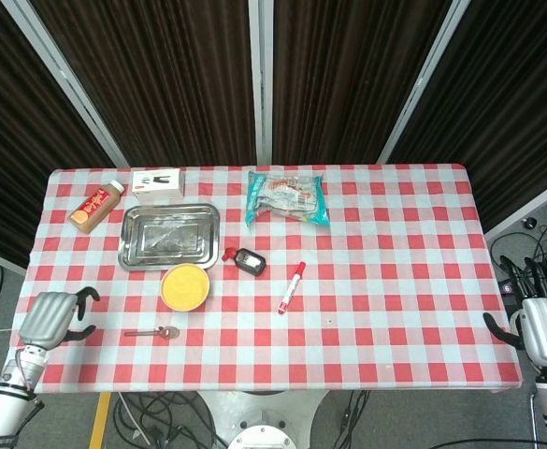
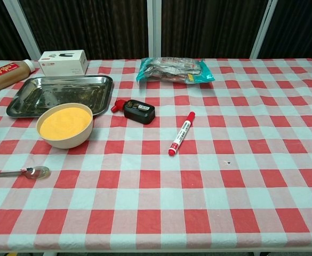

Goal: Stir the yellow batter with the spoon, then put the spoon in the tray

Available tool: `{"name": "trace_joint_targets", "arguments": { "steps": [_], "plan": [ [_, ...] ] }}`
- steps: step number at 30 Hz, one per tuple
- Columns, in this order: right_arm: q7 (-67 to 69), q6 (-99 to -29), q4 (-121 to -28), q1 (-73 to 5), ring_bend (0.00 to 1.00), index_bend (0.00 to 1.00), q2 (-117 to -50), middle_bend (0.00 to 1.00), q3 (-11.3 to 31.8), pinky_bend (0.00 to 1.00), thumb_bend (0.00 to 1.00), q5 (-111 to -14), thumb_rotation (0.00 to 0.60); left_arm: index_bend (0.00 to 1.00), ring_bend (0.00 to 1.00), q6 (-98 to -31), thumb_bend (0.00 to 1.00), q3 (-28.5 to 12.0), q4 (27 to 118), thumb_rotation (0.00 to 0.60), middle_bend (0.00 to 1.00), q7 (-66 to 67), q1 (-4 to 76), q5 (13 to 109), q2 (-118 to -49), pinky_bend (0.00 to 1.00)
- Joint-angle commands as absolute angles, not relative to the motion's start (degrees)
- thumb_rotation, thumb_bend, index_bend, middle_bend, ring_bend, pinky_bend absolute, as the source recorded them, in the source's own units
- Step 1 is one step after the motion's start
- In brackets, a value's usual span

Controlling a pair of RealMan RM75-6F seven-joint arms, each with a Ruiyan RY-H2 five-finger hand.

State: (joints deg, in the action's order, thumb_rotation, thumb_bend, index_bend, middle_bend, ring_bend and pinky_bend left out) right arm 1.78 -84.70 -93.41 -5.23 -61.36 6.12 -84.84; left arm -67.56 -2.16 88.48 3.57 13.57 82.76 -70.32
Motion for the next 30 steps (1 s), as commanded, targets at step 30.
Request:
{"name": "trace_joint_targets", "arguments": {
  "steps": [30],
  "plan": [
    [2.4,-83.4,-92.4,-5.8,0.00,0.00,-61.5,0.19,6.0,0.01,0.19,-83.5,0.600,0.56,0.98,-56.8,0.31,-1.0,85.2,0.600,0.95,6.5,19.0,72.1,-83.0,1.00]
  ]
}}
